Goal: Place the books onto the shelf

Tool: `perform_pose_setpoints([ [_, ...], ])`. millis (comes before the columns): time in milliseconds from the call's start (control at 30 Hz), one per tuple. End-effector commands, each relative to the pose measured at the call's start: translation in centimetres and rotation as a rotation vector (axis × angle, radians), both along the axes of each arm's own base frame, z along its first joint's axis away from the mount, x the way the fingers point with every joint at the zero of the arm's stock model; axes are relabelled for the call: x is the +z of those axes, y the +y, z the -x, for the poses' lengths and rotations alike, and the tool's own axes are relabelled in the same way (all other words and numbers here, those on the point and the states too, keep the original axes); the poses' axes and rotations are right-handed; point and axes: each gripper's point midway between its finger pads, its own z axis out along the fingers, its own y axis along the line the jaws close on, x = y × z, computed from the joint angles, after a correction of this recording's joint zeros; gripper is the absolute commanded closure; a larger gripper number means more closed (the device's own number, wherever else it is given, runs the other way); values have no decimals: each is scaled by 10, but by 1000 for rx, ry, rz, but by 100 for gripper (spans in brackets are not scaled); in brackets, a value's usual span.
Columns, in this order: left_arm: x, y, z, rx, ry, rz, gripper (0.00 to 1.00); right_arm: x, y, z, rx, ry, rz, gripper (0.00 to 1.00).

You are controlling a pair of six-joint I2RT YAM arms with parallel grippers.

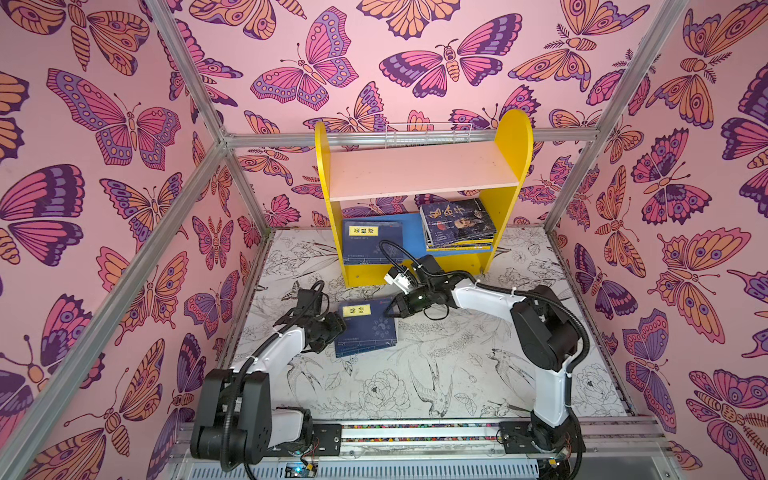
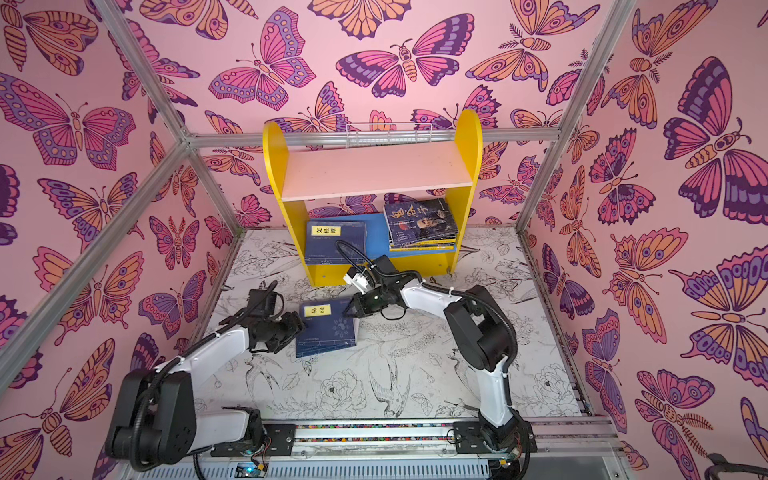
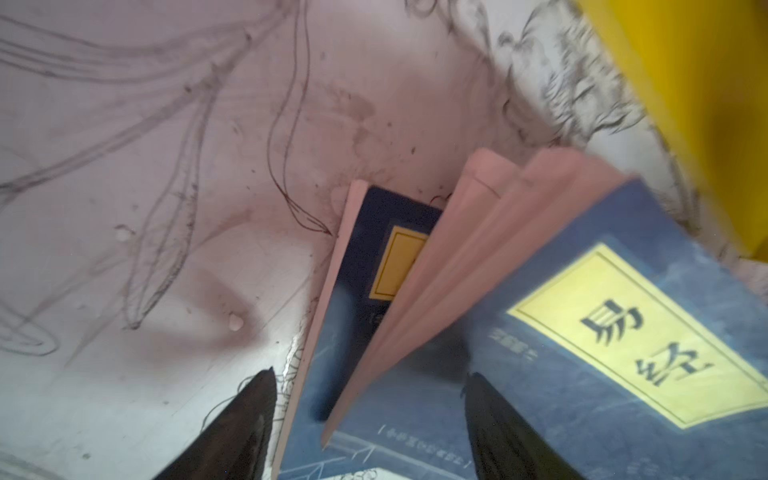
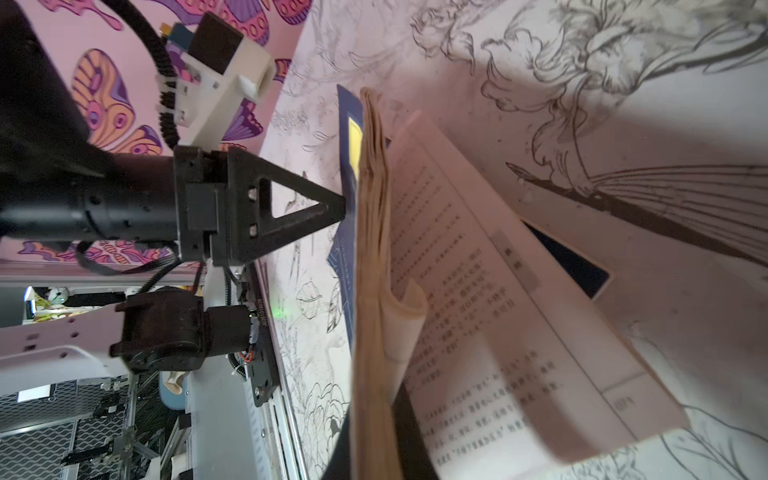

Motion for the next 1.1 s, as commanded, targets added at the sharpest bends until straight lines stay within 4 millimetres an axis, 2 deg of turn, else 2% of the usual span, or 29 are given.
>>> perform_pose_setpoints([
  [0,37,-2,-10,3,-129,73,17,57,-7,-3,19,-35,-197,100],
  [100,60,-13,-18,-29,-231,168,13,80,-15,2,28,-34,-275,100],
  [233,83,-42,-25,-139,-312,340,12,96,-17,8,55,-36,-314,100],
  [367,85,-52,-24,-192,-308,396,12,114,-16,8,64,-31,-369,100],
  [533,83,-54,-21,-200,-304,407,13,151,-16,3,68,-45,-490,100],
  [700,106,-68,-22,-274,-375,496,16,162,-15,5,89,-33,-523,100],
  [833,126,-75,-23,-315,-450,566,25,161,-16,6,93,-22,-527,100],
  [933,138,-78,-21,-336,-502,600,36,157,-16,7,92,-9,-523,100],
  [1033,151,-81,-18,-363,-551,629,58,151,-17,7,85,1,-512,100],
  [1067,156,-82,-17,-371,-570,635,70,149,-17,7,80,3,-505,100],
])
